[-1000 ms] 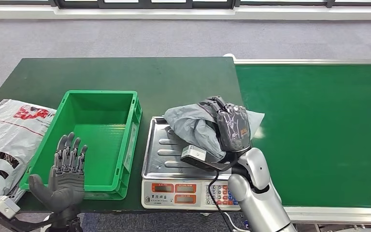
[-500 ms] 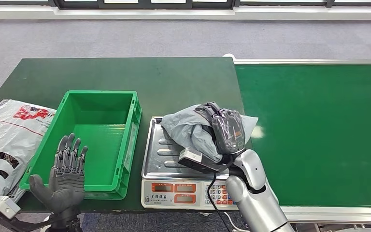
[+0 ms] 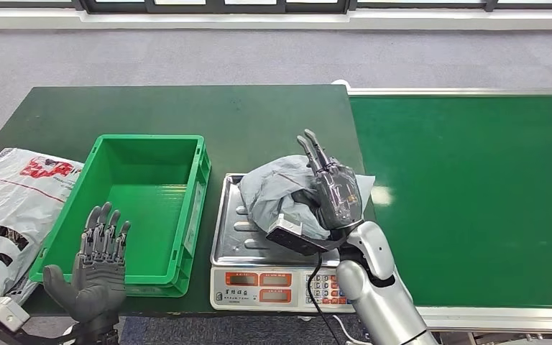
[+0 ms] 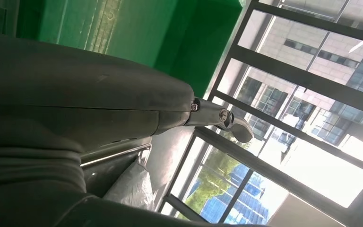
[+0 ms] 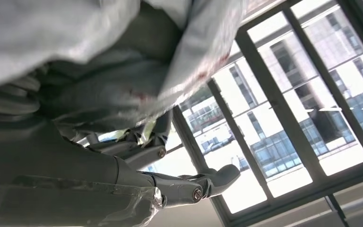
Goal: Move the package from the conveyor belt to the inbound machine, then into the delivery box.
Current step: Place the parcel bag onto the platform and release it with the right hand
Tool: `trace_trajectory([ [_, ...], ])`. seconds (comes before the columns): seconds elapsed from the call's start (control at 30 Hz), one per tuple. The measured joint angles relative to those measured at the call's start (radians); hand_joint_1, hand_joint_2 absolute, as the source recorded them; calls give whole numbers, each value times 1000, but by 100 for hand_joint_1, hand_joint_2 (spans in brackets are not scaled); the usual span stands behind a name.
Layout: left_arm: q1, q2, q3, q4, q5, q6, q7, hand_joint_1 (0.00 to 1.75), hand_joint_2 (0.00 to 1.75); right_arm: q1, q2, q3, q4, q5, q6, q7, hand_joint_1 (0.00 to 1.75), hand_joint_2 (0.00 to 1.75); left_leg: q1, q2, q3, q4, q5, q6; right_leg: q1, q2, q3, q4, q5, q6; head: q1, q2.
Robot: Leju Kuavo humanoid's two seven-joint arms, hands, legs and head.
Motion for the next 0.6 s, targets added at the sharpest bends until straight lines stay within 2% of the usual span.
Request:
trace_trajectory([
  [0.2, 21, 0, 0, -14, -4, -15, 0, 0, 0, 75, -23, -11, -124, -100, 80, -20, 0, 175, 0, 0, 0, 0, 0, 0, 0, 0, 0, 0, 0, 0, 0, 0],
  [0.4, 24, -2, 0, -18, -19, -36, 15, 0, 0, 146, -34, -28, -212, -39, 235, 112, 0, 175, 0, 1, 0, 0, -1, 0, 0, 0, -1, 0, 0, 0, 0, 0],
  [0.6, 20, -3, 0, -18, -20, -43, 31, 0, 0, 184, -46, -31, -214, -9, 285, 150, 0, 175, 0, 1, 0, 0, 0, 0, 0, 0, 0, 0, 0, 0, 0, 0],
])
